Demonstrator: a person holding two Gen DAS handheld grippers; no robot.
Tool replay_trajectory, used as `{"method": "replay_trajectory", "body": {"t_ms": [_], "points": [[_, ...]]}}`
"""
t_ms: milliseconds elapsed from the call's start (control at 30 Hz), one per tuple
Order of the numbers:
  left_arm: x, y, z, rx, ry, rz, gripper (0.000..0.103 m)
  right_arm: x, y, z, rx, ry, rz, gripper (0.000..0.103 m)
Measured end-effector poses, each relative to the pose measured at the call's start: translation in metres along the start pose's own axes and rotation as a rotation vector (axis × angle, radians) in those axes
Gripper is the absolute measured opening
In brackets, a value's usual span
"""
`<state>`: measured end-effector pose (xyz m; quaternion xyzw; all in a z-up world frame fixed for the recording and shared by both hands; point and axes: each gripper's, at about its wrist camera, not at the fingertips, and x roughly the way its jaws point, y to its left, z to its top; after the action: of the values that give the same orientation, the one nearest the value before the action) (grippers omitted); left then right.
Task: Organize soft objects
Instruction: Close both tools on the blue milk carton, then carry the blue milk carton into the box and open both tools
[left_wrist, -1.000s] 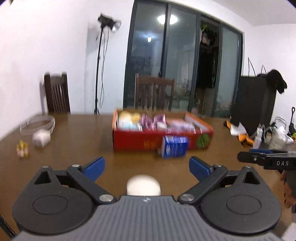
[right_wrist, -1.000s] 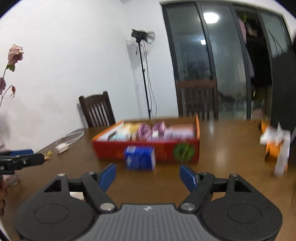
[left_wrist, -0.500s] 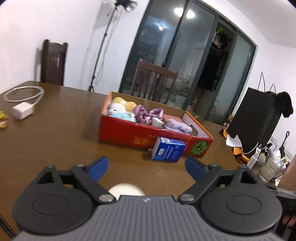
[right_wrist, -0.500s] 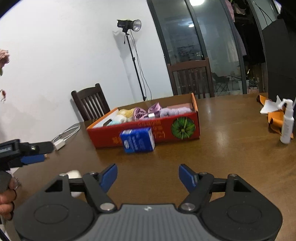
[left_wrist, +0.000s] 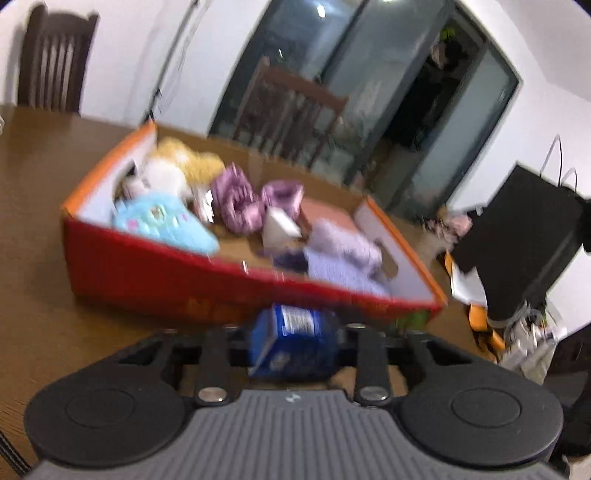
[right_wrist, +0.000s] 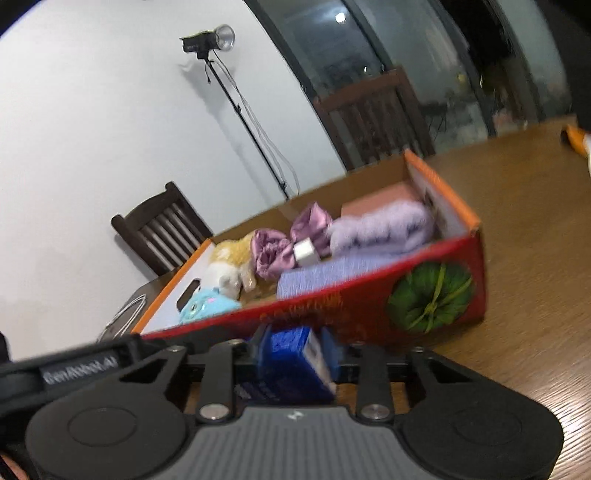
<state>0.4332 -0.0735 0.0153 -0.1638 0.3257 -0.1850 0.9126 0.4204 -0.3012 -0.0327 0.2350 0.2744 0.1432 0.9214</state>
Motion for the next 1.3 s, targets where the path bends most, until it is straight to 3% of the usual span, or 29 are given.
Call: {"method": "replay_trajectory", "body": {"t_ms": [100, 300, 400, 533, 700, 800, 900, 967, 1100, 1300], "points": [[0.000, 0.002, -0.002, -0.019, -0.006, -0.006, 0.028, -0.001, -0.005, 0.000, 0.027, -0.016, 0.010, 0.022], [0.000, 0.003, -0.001, -0.050, -0.005, -0.015, 0.026, 0.000, -0.006, -0.002, 0.012, -0.027, 0.024, 0.021], [-0.020, -0.006, -0.007, -0.053, -0.015, -0.019, 0.026, -0.013, -0.004, -0.003, 0.024, -0.010, 0.032, 0.020], [-0.070, -0.024, -0.043, -0.016, -0.041, -0.063, 0.026, -0.067, 0.000, -0.016, 0.018, -0.021, 0.098, 0.020], [-0.119, -0.043, -0.099, 0.034, 0.007, -0.117, 0.026, -0.129, -0.011, -0.054, 0.031, 0.072, 0.146, 0.022], [-0.139, -0.048, -0.126, 0.082, 0.061, -0.149, 0.035, -0.160, -0.006, -0.076, -0.032, 0.129, 0.156, 0.026], [-0.152, -0.041, -0.143, 0.044, 0.110, -0.197, 0.041, -0.188, -0.005, -0.093, -0.046, 0.150, 0.172, 0.032], [-0.158, -0.034, -0.147, 0.015, 0.117, -0.208, 0.042, -0.200, -0.009, -0.100, -0.020, 0.147, 0.178, 0.036], [-0.164, -0.032, -0.142, 0.014, 0.081, -0.180, 0.044, -0.209, -0.013, -0.096, -0.007, 0.104, 0.146, 0.036], [-0.154, -0.035, -0.140, 0.025, 0.092, -0.145, 0.044, -0.202, -0.009, -0.098, -0.036, 0.100, 0.127, 0.036]]}}
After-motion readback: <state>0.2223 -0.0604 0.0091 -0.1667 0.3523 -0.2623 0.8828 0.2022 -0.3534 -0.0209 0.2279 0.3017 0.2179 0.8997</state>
